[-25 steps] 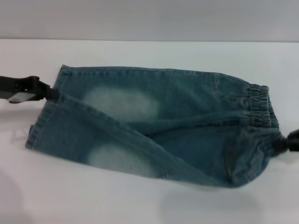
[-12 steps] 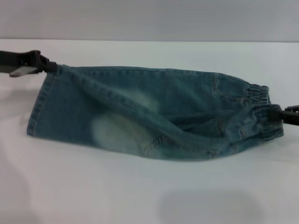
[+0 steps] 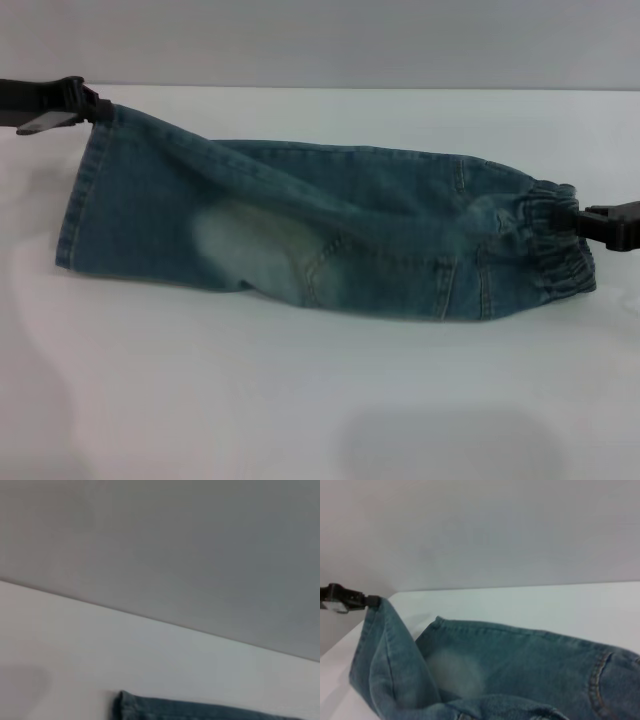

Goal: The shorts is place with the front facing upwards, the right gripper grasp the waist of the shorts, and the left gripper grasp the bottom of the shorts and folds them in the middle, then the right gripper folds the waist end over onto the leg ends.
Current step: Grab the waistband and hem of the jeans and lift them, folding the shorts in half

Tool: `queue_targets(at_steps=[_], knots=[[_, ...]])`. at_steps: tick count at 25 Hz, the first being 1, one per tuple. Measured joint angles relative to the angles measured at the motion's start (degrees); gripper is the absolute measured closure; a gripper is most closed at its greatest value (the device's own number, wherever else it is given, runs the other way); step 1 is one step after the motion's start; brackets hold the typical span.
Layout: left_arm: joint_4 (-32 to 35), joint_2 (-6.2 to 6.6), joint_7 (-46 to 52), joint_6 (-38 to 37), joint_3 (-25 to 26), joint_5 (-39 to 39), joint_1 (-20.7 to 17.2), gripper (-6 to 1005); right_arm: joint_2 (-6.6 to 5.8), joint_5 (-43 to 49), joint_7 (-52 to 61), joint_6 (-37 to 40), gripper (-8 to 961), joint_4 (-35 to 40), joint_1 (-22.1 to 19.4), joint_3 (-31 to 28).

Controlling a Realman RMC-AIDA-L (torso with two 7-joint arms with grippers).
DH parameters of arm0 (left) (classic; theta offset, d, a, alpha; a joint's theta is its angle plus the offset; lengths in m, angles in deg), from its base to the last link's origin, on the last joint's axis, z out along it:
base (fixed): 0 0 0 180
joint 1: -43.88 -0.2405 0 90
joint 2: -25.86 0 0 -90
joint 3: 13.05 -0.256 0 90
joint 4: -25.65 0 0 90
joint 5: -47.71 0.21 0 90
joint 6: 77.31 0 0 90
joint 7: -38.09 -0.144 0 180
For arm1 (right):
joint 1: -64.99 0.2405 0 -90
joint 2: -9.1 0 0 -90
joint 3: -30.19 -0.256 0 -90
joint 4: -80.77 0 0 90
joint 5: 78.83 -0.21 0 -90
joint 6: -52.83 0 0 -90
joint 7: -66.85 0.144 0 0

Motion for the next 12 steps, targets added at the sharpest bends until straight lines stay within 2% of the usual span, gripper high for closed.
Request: queue_targets(at_steps=[12], knots=[[-0.3,-0.21,0.6,4.3,-0.5,0.5,-0.2,919,0.33,-2.3,-0.2,-2.8,950,-0.2,0.1,-0.4]])
